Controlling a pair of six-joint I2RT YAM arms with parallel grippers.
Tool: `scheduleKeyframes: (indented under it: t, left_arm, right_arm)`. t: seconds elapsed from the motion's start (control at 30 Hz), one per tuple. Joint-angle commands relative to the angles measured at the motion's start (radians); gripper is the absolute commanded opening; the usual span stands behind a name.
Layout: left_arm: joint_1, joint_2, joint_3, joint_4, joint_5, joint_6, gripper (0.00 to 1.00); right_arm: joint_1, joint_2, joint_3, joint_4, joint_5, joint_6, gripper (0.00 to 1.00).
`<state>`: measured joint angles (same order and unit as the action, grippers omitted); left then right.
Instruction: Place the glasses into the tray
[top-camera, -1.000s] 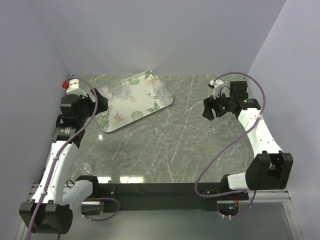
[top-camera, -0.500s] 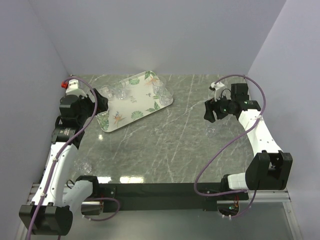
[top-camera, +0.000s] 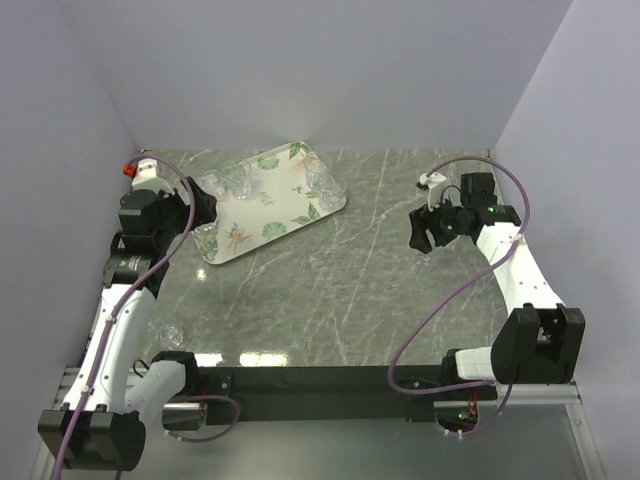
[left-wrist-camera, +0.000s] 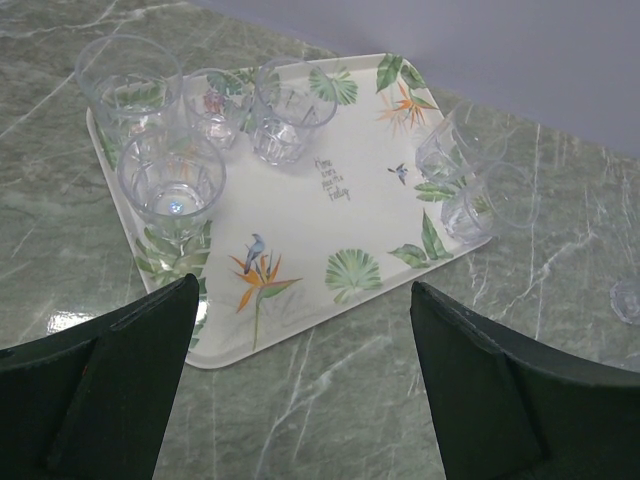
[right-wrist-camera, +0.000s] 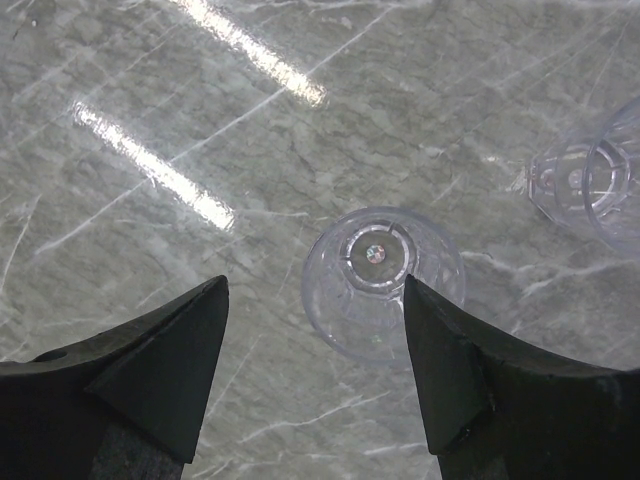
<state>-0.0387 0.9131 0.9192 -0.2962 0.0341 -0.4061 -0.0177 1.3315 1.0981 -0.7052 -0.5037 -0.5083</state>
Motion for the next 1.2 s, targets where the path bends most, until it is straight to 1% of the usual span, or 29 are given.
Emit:
scheduleKeyframes:
  t: [0.0,0.43,0.6,0.77,0.93,1.0,1.03,1.1,1.17]
  left_arm:
    - [0.0,-0.013,0.003,0.04,0.021,0.003,0.93]
    - [0.0,-0.01,0.001,0.04,0.024,0.0,0.93]
    - [0.0,-0.011,0.0,0.04,0.023,0.001,0.93]
    - [0.0,-0.011,0.0,0.04,0.023,0.001,0.93]
    - [0.0,-0.011,0.001,0.04,0.023,0.001,0.93]
    - [0.0,-0.013,0.001,0.04,0.023,0.001,0.93]
    - [0.0,-0.011,0.001,0.04,0.023,0.001,0.93]
    - [0.0,-0.013,0.001,0.04,0.023,0.001,0.93]
    - [0.002,-0.013,0.0,0.04,0.021,0.003,0.93]
  right_arm:
    - [-0.008,-0.028,-0.003,-0.03,0.001,-0.038,0.77]
    - [-0.007,-0.012,-0.021,-0.059,0.04,-0.055,0.77]
    - [-0.008,0.017,-0.029,-0.034,0.134,-0.013,0.77]
    - [-0.007,0.014,-0.029,0.004,0.178,0.025,0.77]
    - [-0.011,0.037,-0.029,0.044,0.278,0.076,0.76]
    - [-0.016,0.064,-0.026,0.046,0.297,0.096,0.7]
    - [-0.016,0.075,-0.023,0.044,0.309,0.1,0.65]
    - [-0.022,0.107,-0.018,0.047,0.317,0.116,0.61]
    - [-0.025,0.136,-0.011,0.047,0.321,0.129,0.55]
